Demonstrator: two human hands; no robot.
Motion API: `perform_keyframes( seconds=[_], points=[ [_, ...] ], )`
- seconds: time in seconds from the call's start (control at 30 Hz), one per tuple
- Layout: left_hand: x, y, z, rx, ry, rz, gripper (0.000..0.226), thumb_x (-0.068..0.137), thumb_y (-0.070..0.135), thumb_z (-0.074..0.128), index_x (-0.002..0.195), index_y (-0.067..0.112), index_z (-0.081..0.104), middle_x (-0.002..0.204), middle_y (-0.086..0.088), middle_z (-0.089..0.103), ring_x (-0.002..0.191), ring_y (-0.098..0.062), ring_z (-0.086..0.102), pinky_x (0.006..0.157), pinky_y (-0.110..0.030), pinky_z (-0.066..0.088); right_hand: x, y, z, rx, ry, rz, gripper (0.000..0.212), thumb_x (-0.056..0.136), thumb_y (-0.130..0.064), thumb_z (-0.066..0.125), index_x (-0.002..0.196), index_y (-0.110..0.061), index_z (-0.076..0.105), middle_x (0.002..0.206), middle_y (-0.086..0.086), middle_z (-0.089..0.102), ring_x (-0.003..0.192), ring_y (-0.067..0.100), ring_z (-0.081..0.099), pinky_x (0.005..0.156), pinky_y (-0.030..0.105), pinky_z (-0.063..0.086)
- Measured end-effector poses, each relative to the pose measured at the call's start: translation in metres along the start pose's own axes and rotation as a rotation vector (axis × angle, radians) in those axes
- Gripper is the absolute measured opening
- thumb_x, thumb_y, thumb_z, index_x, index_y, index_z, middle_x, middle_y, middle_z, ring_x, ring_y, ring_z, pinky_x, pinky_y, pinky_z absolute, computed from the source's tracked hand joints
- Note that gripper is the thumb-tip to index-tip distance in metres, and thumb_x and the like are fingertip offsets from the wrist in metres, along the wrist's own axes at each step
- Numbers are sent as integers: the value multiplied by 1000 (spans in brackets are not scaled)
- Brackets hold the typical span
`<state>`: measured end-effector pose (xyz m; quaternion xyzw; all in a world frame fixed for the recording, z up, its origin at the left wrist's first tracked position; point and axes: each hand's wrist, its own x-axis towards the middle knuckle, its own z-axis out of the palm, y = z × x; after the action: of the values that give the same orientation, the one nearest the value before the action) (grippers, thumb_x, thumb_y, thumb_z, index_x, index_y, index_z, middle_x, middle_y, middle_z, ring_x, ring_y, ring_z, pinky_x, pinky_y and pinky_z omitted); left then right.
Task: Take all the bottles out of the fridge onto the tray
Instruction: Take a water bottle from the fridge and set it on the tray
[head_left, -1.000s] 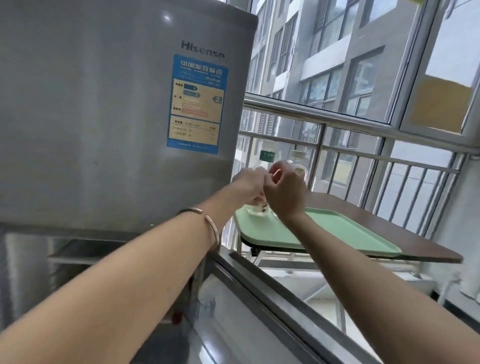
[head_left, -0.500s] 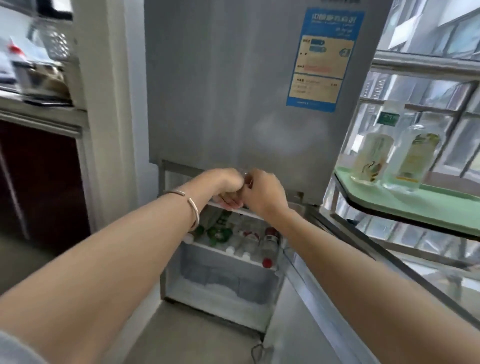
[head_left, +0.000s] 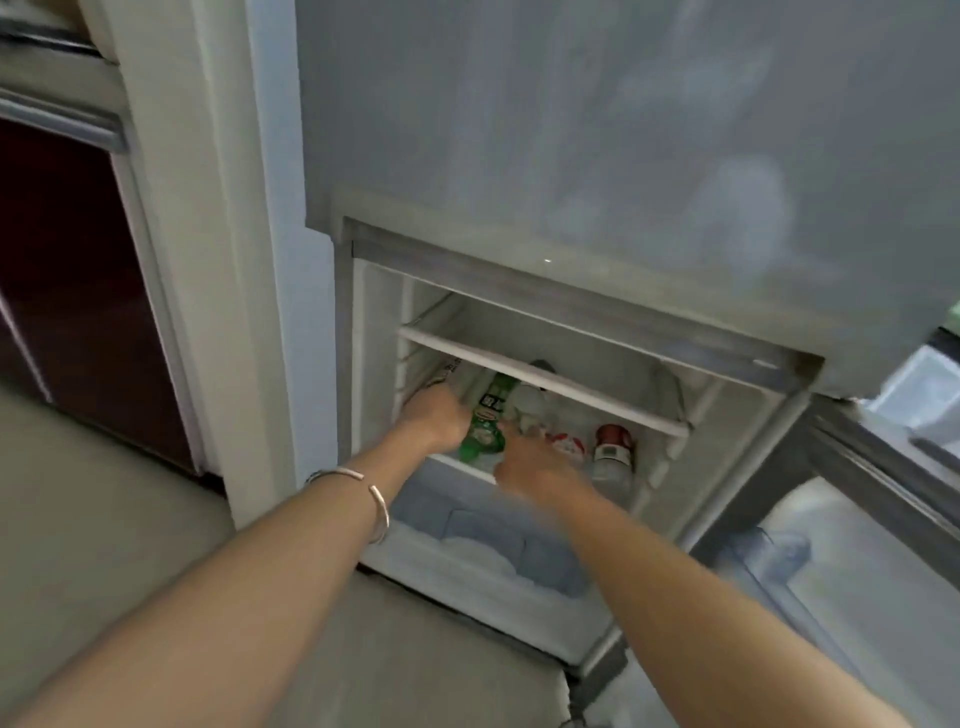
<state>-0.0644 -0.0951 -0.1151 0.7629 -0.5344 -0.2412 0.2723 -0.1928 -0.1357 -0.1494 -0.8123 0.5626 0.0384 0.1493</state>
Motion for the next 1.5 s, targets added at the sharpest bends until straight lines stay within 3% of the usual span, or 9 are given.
perform_keyframes(
  seconds=[0.13, 0.23, 0.43, 0.67, 0.8, 0.93, 1.1, 1.3, 1.5],
  points=[
    [27, -14, 6, 12, 5, 58, 35, 96, 12, 38, 98, -13, 62, 103, -33, 67, 91, -43, 64, 80, -42, 50, 32, 8, 7, 33, 7, 18, 71, 96, -11, 44, 155, -26, 9, 157, 19, 22, 137, 35, 36, 107, 42, 37],
    [40, -23, 12, -24, -14, 60, 39, 96, 12, 37, 58, 12, 46, 74, -22, 59, 70, -28, 53, 66, -36, 42, 49, 13, 16, 49, -6, 22, 71, 95, -9, 47, 155, -26, 13, 156, 19, 23, 136, 33, 37, 108, 41, 37],
    [48, -33, 16, -89, -75, 36, 40, 95, 14, 39, 56, 15, 42, 60, -5, 50, 67, -23, 49, 65, -30, 37, 57, 18, 30, -74, 313, 22, 39, 93, -4, 51, 129, -14, 40, 118, 20, 54, 99, 32, 61, 77, 39, 50],
    [20, -5, -1, -30, -86, 55, 35, 85, 2, 45, 53, 15, 43, 61, -4, 49, 66, -22, 51, 58, -26, 35, -3, 15, -12, -342, 557, -162, 43, 80, 0, 65, 118, -11, 49, 85, 12, 67, 69, 30, 67, 49, 34, 43],
    [-18, 22, -23, 96, -187, 91, 8, 78, 4, 62, 81, 11, 60, 85, -11, 63, 78, -24, 59, 63, -26, 46, -56, 0, -43, -315, 552, -336, 38, 96, -26, 48, 130, -13, 38, 100, 11, 69, 85, 35, 66, 60, 35, 39],
    [-69, 63, -47, 117, -332, 159, 46, 65, 14, 75, 109, 9, 61, 91, -10, 66, 74, -22, 59, 57, -26, 46, -123, -14, -101, -150, 609, -301, 42, 96, -43, 43, 124, -12, 42, 103, 15, 69, 92, 39, 65, 67, 40, 43],
    [-131, 125, -71, -28, -500, 158, 79, 66, 15, 86, 134, 24, 46, 143, 4, 45, 129, -25, 45, 86, -41, 53, -207, -3, -174, 32, 600, -163, 40, 90, -45, 53, 115, -15, 51, 105, 11, 67, 93, 35, 63, 75, 37, 48],
    [-195, 217, -110, -135, -529, 384, 57, 73, 12, 81, 124, 18, 57, 129, 3, 60, 116, -21, 60, 89, -40, 57, -305, 41, -228, 430, 802, -277, 39, 93, -32, 54, 126, -14, 46, 78, 1, 58, 64, 17, 55, 64, 35, 50],
    [-237, 321, -135, -390, -434, 661, 40, 81, 25, 75, 117, 18, 60, 111, -5, 69, 101, -19, 68, 84, -35, 59, -361, 99, -244, 409, 923, -226, 56, 79, -47, 65, 123, -19, 46, 102, 3, 62, 87, 22, 65, 74, 43, 57]
  ],
)
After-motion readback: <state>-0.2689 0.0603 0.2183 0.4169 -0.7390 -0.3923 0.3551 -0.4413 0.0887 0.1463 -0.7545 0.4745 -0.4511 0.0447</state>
